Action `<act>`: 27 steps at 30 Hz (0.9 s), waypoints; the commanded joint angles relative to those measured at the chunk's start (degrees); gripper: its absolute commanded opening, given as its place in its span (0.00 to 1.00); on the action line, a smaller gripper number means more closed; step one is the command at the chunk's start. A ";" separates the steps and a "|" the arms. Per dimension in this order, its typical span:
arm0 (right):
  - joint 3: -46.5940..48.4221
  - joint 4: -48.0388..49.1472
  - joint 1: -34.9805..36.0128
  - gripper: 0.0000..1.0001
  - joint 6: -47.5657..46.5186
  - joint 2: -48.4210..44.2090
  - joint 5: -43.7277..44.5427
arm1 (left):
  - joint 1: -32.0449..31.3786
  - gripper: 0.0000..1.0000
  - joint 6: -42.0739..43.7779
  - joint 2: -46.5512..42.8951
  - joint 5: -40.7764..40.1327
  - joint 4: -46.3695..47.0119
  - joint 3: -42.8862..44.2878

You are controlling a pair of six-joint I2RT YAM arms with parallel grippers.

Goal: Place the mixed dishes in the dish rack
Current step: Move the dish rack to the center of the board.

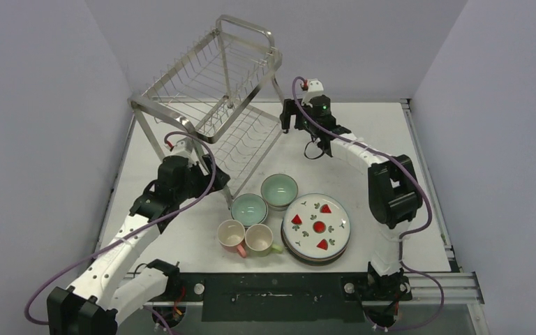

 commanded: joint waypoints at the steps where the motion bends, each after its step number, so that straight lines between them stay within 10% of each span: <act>1: 6.54 3.31 -0.42 0.92 2.08 3.99 -2.35 | -1.70 0.78 -0.18 2.33 -3.70 8.54 -0.20; 17: 20.75 10.90 -1.89 0.81 2.44 19.12 -8.86 | -3.20 0.00 1.75 5.02 -5.10 11.68 -1.72; 21: 21.66 13.15 -2.23 0.74 2.44 20.75 -10.21 | -3.20 0.00 2.68 4.21 -5.79 10.49 -1.70; 27: 19.78 16.71 -2.54 0.25 2.51 20.40 -11.63 | -3.20 0.00 3.44 3.10 -5.65 8.63 -1.52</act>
